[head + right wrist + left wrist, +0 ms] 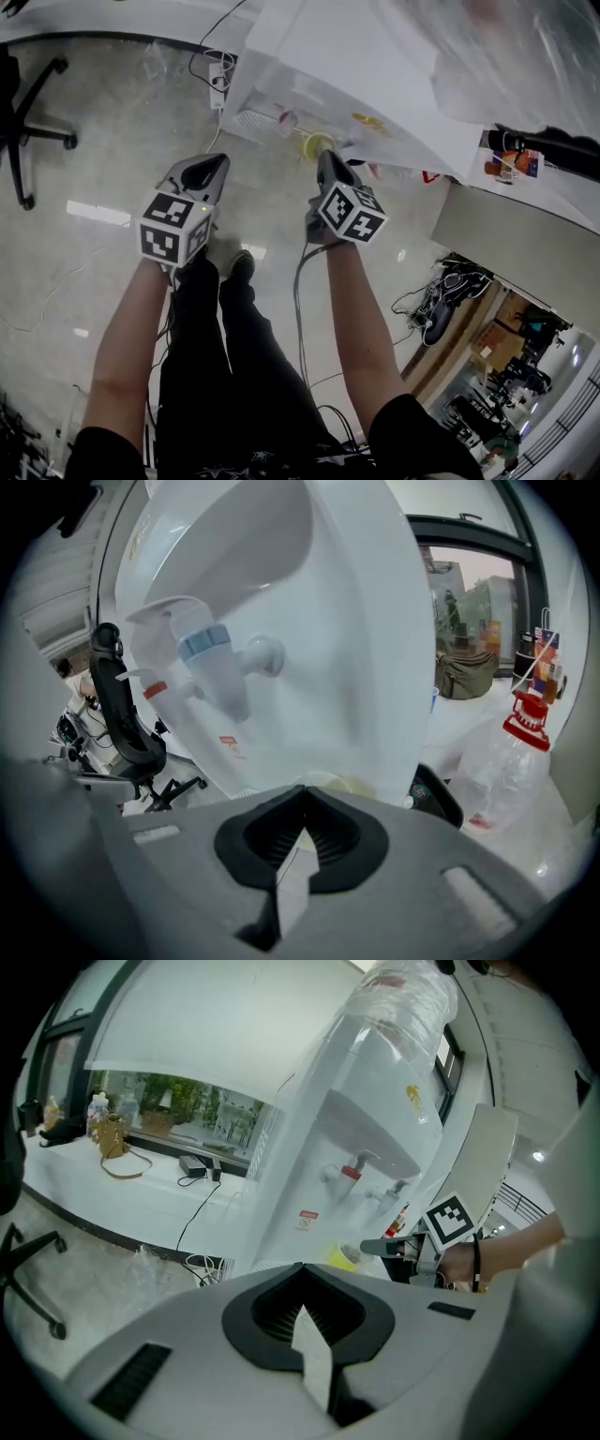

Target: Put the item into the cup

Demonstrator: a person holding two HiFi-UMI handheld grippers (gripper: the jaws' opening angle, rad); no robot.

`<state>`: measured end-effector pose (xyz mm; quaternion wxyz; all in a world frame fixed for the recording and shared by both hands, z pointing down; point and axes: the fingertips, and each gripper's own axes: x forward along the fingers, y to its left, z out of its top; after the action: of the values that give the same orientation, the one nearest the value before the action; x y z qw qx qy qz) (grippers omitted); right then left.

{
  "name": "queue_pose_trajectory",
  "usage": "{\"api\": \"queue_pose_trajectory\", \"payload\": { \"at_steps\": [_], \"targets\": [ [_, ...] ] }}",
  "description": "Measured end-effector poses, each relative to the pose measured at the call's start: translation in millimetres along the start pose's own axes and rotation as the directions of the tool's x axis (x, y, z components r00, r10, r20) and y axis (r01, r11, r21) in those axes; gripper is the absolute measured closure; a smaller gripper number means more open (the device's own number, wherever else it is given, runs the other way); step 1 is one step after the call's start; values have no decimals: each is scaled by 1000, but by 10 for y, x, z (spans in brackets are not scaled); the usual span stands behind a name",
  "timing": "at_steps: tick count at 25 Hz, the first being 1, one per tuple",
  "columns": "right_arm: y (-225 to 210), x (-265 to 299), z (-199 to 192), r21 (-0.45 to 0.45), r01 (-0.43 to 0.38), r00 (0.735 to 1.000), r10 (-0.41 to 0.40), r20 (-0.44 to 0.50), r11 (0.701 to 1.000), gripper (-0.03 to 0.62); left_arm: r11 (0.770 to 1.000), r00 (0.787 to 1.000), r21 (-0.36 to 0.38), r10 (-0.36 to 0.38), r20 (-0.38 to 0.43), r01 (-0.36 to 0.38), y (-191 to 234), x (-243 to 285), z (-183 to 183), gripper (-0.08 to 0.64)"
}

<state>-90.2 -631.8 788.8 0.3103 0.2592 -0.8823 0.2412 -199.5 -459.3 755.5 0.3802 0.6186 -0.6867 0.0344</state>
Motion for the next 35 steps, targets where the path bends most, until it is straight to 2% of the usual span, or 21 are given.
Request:
{"api": "queue_pose_trajectory", "payload": {
  "at_steps": [7,15,19,20,21,24,31,35],
  "targets": [
    [-19,86,-76,-46,32,999,-34,-36,998,591,1000,1000,13,-19,-6,19,-21,92,29,555],
    [-22,139,-91,-76,47,998,-51,-47,996,589,1000,1000,-11,-12,0,12,33,68,-6,555],
    [-25,160,-99,-77,46,997,-51,-59,996,586,999,1000,-49,-6,5,6,83,42,-11,555],
    [-23,167,-107,-73,43,997,-47,-62,996,566,999,1000,-50,-5,5,6,85,41,-13,555],
    [-21,173,-116,-68,38,997,-43,-65,997,514,999,1000,-47,-6,4,6,83,42,-15,555],
    [-15,171,-131,-67,37,997,-42,-71,997,511,999,1000,-37,-8,2,8,69,41,-15,555],
    [7,91,-89,-75,41,997,-45,-57,996,511,1000,1000,-30,-9,-1,8,15,25,18,555],
    [36,-95,6,-79,58,998,-58,-9,995,512,1000,1000,-20,-6,3,6,-65,-63,62,555]
  ]
}}
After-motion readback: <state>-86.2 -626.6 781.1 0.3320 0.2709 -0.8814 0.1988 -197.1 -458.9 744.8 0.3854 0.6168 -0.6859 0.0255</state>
